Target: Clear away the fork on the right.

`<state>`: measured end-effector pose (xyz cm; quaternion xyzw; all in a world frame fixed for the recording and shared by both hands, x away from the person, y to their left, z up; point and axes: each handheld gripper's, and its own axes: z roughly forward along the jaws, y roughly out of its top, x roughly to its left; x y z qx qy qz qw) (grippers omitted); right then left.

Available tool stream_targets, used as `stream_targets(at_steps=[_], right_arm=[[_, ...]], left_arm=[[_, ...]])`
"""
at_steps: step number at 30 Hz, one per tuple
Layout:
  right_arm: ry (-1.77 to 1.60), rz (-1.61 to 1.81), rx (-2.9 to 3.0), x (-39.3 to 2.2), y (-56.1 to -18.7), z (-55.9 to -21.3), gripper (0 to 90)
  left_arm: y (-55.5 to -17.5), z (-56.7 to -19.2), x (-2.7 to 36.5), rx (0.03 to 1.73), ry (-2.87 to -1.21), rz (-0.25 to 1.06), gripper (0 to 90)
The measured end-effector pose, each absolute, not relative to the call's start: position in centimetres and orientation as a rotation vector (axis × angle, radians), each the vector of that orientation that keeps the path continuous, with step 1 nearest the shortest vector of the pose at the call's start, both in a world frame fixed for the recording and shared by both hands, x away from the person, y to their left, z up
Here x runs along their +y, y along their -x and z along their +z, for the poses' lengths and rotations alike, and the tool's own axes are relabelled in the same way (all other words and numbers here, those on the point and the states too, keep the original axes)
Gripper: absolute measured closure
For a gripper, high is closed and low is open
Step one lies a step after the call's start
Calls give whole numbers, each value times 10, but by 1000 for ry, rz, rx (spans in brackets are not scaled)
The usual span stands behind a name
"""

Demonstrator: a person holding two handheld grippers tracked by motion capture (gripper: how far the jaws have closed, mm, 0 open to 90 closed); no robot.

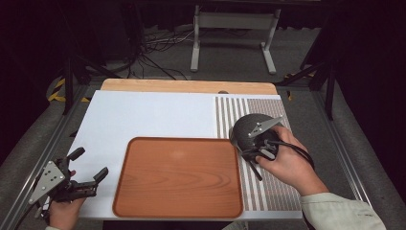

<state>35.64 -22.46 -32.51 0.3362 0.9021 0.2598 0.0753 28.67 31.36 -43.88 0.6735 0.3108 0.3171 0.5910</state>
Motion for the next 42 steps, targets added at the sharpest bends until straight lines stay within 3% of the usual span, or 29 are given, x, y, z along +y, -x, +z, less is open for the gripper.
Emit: stream_targets(at_steps=[18,42], right_arm=[[-1236,710,2706,-187,-361,-332,855],[-1493,473,2743,-153,-375,-368,854]], left_arm=[[-287,-439,314,720,-1570,737,3],[-284,-439,316,730,-1575,741,4]])
